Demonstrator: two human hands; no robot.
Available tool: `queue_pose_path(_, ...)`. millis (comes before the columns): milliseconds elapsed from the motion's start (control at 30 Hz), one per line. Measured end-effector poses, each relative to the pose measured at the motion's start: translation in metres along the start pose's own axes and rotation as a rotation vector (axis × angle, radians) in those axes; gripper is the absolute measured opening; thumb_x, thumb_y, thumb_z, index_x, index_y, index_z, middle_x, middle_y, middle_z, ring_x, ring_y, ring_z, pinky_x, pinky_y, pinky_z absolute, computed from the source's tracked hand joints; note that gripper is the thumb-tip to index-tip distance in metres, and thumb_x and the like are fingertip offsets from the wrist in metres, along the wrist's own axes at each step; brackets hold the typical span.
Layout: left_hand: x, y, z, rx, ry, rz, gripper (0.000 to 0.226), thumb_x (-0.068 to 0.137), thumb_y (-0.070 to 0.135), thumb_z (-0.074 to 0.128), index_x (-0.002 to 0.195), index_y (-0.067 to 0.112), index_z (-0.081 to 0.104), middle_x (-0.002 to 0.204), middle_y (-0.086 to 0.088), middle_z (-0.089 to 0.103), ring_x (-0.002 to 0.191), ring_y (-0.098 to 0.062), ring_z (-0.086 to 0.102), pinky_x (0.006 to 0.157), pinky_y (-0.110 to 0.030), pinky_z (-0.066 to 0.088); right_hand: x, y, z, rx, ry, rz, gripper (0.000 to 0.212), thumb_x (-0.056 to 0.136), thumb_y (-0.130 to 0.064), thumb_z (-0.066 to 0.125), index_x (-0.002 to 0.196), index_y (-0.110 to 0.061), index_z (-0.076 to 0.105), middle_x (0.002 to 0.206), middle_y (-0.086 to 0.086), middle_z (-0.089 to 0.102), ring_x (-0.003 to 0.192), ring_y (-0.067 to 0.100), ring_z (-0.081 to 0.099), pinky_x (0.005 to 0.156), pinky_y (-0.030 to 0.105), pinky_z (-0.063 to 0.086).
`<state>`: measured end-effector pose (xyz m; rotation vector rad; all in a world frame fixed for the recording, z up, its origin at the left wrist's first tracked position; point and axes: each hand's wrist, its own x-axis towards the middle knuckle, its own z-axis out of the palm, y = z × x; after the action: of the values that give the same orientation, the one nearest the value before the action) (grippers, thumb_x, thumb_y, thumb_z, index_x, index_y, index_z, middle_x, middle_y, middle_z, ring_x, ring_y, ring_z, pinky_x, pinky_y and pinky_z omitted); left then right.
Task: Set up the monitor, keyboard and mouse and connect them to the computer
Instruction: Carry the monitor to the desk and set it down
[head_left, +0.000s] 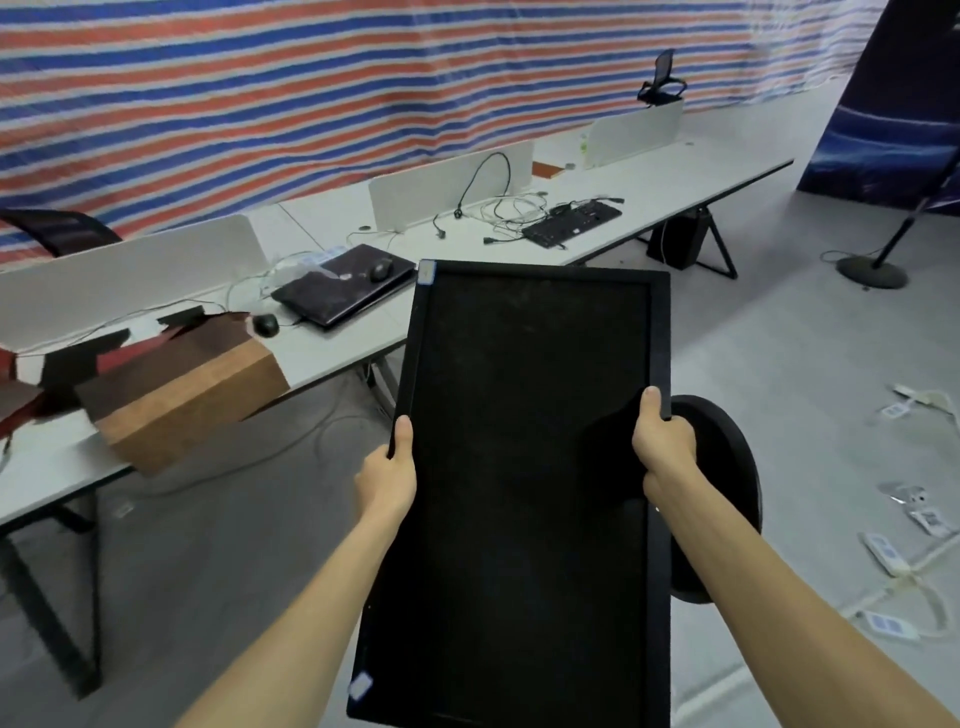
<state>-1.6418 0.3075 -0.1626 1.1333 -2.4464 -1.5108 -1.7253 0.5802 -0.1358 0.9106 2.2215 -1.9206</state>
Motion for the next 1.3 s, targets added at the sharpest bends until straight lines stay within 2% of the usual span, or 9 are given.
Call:
queue_pose_path(133,0.099,0.049,0.042,-0.016,-0.008,0.012,0.081,0.089,0.08,0.02,0.084,0.013,0.065,0.09,-0.003,0.066,0.09,-0.023,0.059,0.083,-0.043,0.047,0.091,-0.044,0.05,0.001,-0.001,-0.003,0.078,0.096,-0.065,0.038,0.151,-0.011,0.034,0.144,0.011,0.05,0.128,0.034,0.051,0.105,0.05,0.045)
queue_pose_path(333,0.214,0.148,0.096,0.016,-0.01,0.018,0.079,0.092,0.076,0.023,0.108,0.012,0.066,0.115,-0.008,0.065,0.116,-0.032,0.055,0.096,-0.048,0.042,0.211,-0.118,0.096,-0.007,0.068,0.017,0.079,0.097,-0.066,0.036,0.153,-0.01,0.031,0.15,0.011,0.045,0.133,0.035,0.047,0.108,0.05,0.043)
queue_pose_path(433,0.246,0.194,0.122,0.046,-0.049,0.061,0.078,0.097,0.071,0.023,0.134,0.011,0.057,0.139,-0.009,0.056,0.133,-0.035,0.044,0.106,-0.047,0.037,0.261,-0.145,0.103,-0.003,0.08,0.02,0.079,0.098,-0.065,0.035,0.152,-0.009,0.031,0.151,0.011,0.044,0.134,0.035,0.046,0.107,0.048,0.043)
queue_pose_path(667,0.341,0.293,0.244,0.023,-0.049,0.032,0.096,0.086,0.084,0.02,0.14,0.012,0.053,0.14,-0.009,0.056,0.131,-0.034,0.048,0.109,-0.051,0.04,0.424,-0.213,0.105,-0.015,0.124,0.036,0.077,0.099,-0.063,0.034,0.152,-0.008,0.03,0.151,0.012,0.044,0.133,0.036,0.047,0.105,0.047,0.042)
queue_pose_path(900,0.4,0.394,0.382,0.012,-0.058,-0.018,0.117,0.066,0.1,0.012,0.127,0.013,0.062,0.125,-0.01,0.065,0.115,-0.034,0.059,0.104,-0.054,0.046,0.588,-0.282,0.066,-0.021,0.102,0.05,0.076,0.1,-0.063,0.033,0.154,-0.009,0.028,0.152,0.011,0.042,0.135,0.036,0.045,0.107,0.048,0.041)
queue_pose_path(1000,0.409,0.46,0.443,0.032,-0.101,0.018,0.091,0.085,0.086,0.021,0.1,0.008,0.067,0.103,-0.015,0.067,0.1,-0.034,0.063,0.096,-0.049,0.049,0.662,-0.318,0.036,-0.025,0.139,0.066,0.075,0.1,-0.062,0.034,0.153,-0.01,0.03,0.151,0.011,0.044,0.133,0.036,0.047,0.106,0.048,0.041)
queue_pose_path(1100,0.425,0.501,0.484,0.053,-0.131,0.074,0.071,0.094,0.074,0.024,0.071,0.014,0.052,0.083,-0.01,0.064,0.081,-0.027,0.061,0.079,-0.041,0.047,0.709,-0.342,0.019,-0.025,0.146,0.065,0.076,0.099,-0.063,0.034,0.152,-0.01,0.031,0.149,0.011,0.046,0.13,0.035,0.049,0.103,0.047,0.043)
queue_pose_path(1167,0.447,0.534,0.529,0.073,-0.153,0.092,0.075,0.094,0.074,0.024,0.076,0.009,0.057,0.083,-0.008,0.065,0.08,-0.026,0.061,0.074,-0.039,0.045,0.758,-0.36,0.004,-0.01,0.182,0.066,0.077,0.099,-0.064,0.033,0.153,-0.01,0.031,0.149,0.011,0.046,0.131,0.035,0.049,0.104,0.047,0.044)
queue_pose_path(1300,0.498,0.597,0.608,0.078,-0.193,0.127,0.072,0.094,0.074,0.026,0.091,0.013,0.062,0.088,0.001,0.06,0.088,-0.023,0.058,0.082,-0.036,0.043,0.851,-0.397,-0.01,-0.003,0.226,0.082,0.078,0.098,-0.065,0.033,0.153,-0.009,0.03,0.15,0.011,0.045,0.132,0.036,0.048,0.105,0.048,0.042)
